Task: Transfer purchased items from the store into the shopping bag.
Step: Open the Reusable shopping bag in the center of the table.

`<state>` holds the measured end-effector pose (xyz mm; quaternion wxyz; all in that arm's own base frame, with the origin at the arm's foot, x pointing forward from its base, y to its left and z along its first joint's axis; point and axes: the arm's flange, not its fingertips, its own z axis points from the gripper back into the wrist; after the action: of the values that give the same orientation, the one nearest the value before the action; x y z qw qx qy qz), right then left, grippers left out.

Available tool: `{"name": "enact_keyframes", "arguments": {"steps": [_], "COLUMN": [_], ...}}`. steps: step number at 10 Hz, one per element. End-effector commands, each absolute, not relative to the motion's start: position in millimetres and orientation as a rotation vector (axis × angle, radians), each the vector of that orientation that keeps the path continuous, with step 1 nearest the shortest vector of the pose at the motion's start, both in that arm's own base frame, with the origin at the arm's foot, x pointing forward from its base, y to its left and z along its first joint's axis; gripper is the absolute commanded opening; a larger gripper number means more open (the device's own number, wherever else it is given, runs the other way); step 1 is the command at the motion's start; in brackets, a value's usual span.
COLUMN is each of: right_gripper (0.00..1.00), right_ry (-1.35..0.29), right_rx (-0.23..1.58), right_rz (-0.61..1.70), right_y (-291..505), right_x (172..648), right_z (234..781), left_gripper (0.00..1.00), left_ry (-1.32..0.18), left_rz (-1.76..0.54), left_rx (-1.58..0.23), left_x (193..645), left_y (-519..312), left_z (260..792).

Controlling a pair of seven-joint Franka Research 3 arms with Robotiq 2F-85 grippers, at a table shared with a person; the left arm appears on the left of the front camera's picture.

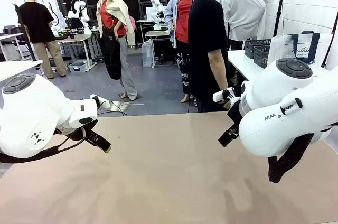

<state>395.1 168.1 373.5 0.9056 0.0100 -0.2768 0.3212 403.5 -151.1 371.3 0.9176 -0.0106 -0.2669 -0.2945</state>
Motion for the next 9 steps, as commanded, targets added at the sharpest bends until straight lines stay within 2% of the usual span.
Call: {"name": "enact_keyframes", "arguments": {"steps": [1, 9], "right_gripper": [1.00, 1.00], "right_ry": [-0.572, -0.572], "right_rx": [0.021, 0.021], "right_rz": [0.663, 0.663], "right_y": [168.1, 168.1], "right_x": [395.0, 395.0], "right_z": [373.5, 373.5], "left_gripper": [1.00, 1.00], "left_ry": [-0.549, -0.549], "left_rz": [-0.606, -0.606], "left_rx": [-0.022, -0.022], "left_x": [403.5, 403.5], "left_y": [-151.1, -151.1], "left_z": [371.3, 371.3]}}
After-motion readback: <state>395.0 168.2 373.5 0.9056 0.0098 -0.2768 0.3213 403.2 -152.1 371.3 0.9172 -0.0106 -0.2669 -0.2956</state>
